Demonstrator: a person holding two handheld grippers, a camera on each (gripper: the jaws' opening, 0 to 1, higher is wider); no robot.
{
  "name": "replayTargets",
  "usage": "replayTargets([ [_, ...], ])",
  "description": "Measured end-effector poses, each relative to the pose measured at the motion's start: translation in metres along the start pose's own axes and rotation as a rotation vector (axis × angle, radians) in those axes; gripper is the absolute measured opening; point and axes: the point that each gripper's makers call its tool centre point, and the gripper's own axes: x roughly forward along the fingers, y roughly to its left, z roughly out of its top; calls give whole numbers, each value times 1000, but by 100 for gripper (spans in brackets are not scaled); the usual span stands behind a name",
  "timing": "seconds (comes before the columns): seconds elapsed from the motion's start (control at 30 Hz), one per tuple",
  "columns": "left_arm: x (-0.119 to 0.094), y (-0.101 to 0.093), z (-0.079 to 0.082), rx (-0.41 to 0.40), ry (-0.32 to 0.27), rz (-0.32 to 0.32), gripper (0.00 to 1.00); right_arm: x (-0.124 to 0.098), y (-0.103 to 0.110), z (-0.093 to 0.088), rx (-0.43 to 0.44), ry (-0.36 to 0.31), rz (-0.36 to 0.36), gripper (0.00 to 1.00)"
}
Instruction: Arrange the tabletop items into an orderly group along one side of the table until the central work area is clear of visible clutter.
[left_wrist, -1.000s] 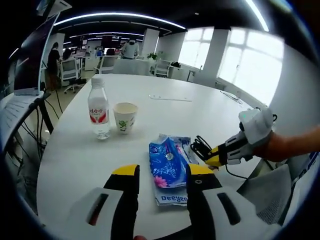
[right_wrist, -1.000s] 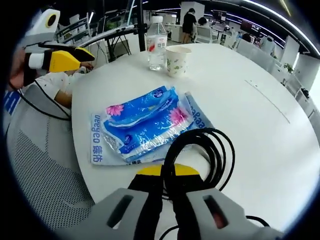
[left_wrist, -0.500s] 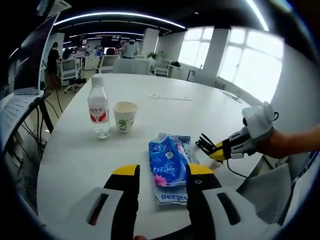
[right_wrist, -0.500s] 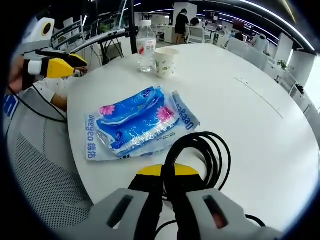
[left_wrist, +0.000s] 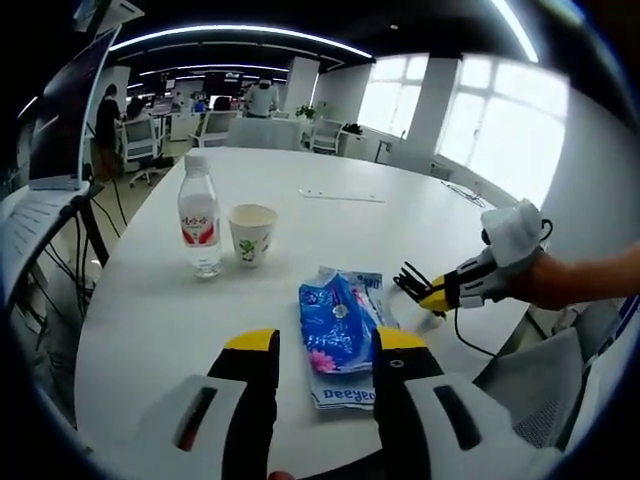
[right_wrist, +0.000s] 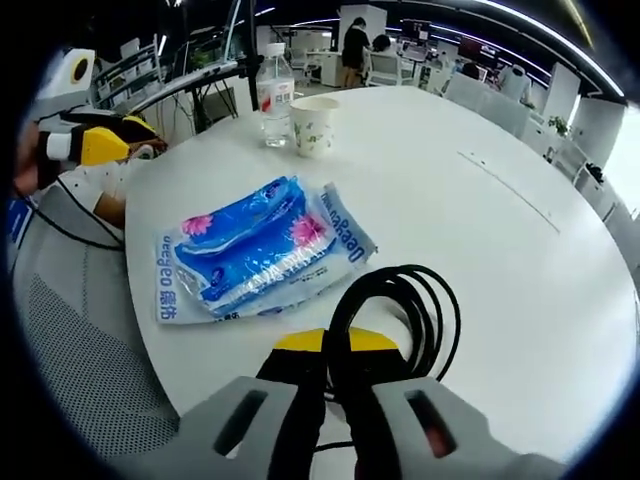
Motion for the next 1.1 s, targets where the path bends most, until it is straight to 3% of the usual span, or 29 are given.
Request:
replayTargets([
  [0.4,-2,1,2,-6,-5,5,36,15,-17,2,-3,42,5,3],
  [1.1,-2,0,1,-8,-2,0,36,23,-12,-6,-23,85,29,7],
])
